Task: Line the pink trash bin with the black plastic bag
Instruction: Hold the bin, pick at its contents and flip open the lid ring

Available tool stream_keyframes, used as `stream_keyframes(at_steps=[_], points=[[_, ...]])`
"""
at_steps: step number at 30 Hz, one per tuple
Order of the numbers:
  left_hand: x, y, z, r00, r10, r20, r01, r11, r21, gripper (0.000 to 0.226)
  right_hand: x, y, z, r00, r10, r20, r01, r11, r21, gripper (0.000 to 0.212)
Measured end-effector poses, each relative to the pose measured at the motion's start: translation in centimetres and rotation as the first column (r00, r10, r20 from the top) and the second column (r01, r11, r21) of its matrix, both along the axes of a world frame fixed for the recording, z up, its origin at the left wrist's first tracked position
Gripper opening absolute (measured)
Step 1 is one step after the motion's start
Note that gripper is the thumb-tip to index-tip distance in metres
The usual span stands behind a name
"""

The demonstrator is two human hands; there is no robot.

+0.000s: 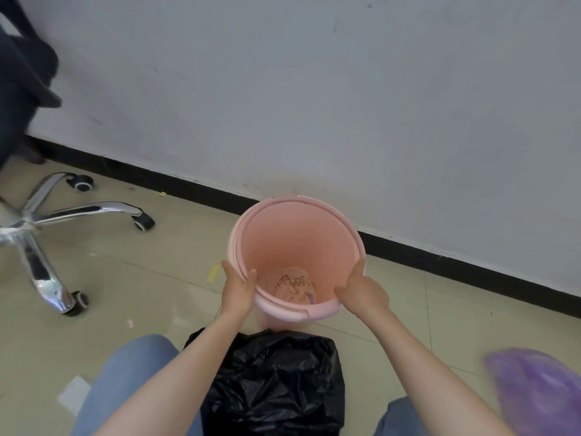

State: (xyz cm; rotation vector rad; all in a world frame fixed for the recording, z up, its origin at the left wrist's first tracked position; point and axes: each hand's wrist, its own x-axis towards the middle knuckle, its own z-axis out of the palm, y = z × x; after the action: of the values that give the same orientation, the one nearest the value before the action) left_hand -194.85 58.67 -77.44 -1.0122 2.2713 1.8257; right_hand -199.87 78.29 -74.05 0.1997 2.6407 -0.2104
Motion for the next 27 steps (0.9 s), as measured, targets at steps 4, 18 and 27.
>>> stream_keyframes(at_steps=[4, 18, 27], points=[[-0.5, -1.0, -0.4, 0.996, 0.069, -0.05, -0.066, 0.996, 0.054, 0.044, 0.4, 0.5, -0.9, 0.999, -0.015, -0.045, 0.011, 0.996, -0.087, 0.082], [-1.7, -1.7, -0.7, 1.0, -0.017, -0.018, 0.021, 0.977, 0.21, 0.047, 3.0, -0.5, -3.2, 0.992, -0.083, -0.095, 0.061, 0.975, -0.213, 0.08], [-1.3, -1.7, -0.3, 1.0, -0.009, -0.022, 0.013, 0.975, 0.221, 0.021, 4.5, 1.1, -2.9, 0.737, 0.63, -0.245, -0.645, 0.764, 0.026, 0.047]])
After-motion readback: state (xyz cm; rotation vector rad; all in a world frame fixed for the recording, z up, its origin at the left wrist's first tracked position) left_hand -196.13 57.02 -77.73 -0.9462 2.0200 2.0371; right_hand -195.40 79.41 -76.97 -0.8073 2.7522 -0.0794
